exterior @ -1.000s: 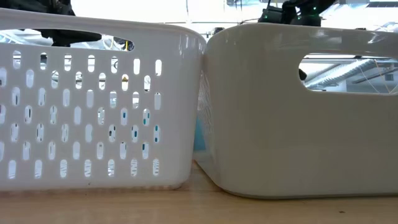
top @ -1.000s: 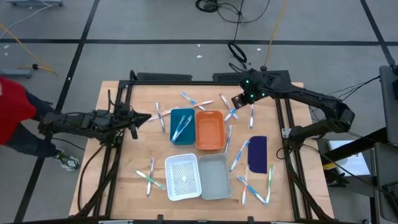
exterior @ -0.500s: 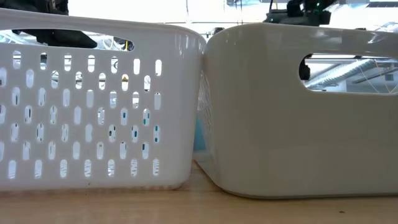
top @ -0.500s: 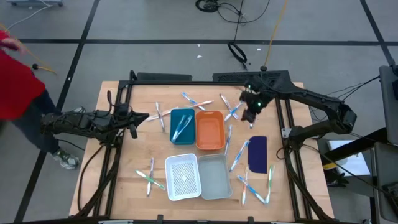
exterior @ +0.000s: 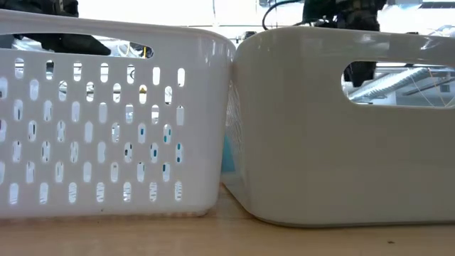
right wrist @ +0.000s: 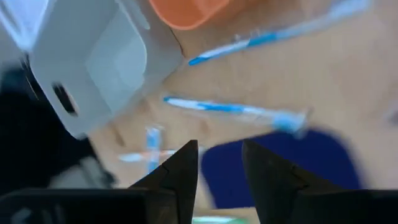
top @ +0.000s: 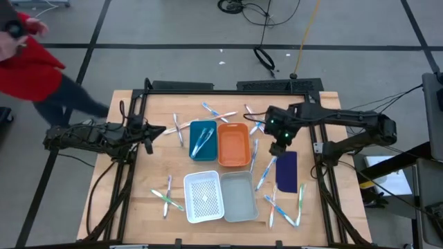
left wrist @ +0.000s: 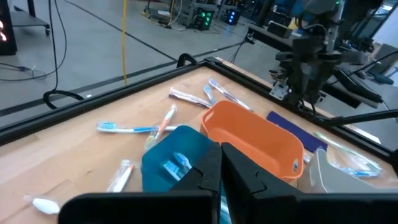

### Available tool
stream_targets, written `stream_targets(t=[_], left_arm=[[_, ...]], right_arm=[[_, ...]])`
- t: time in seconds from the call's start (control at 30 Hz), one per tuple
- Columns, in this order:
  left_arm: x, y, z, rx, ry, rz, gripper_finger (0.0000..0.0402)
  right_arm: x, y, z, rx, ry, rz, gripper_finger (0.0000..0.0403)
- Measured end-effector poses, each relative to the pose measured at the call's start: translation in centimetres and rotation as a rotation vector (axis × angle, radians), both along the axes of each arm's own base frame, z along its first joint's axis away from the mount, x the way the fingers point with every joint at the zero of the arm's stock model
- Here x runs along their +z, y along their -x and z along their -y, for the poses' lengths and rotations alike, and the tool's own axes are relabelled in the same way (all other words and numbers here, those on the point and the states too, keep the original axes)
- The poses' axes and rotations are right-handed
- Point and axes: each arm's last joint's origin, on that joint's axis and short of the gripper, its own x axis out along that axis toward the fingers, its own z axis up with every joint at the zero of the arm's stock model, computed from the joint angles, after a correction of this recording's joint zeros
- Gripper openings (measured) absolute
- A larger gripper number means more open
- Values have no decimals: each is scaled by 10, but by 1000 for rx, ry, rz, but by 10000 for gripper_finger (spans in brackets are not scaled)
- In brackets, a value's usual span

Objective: Pick & Place Toothbrushes
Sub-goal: Put the blue toothbrush into the blue bin

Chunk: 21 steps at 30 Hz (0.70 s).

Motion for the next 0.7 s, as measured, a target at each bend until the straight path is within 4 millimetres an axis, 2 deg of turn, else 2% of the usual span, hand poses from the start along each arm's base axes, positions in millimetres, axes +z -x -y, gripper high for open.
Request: stream_targets(t=[0.17, 0.3, 0.43, 0.7], left_arm=[[-2, 0, 1, -52, 12, -22, 5], [-2, 0, 2, -95, -9, -31, 11], [-2, -1, 3, -136, -35, -43, 5], [2, 7, 4, -182, -84, -2, 6]], right_arm=[[0, -2, -13, -329, -137, -163, 120], [0, -6, -25, -524, -171, -232, 120], [-3, -8, -35, -661, -171, -275, 118], [-30, -5, -54, -793, -196, -365, 125]])
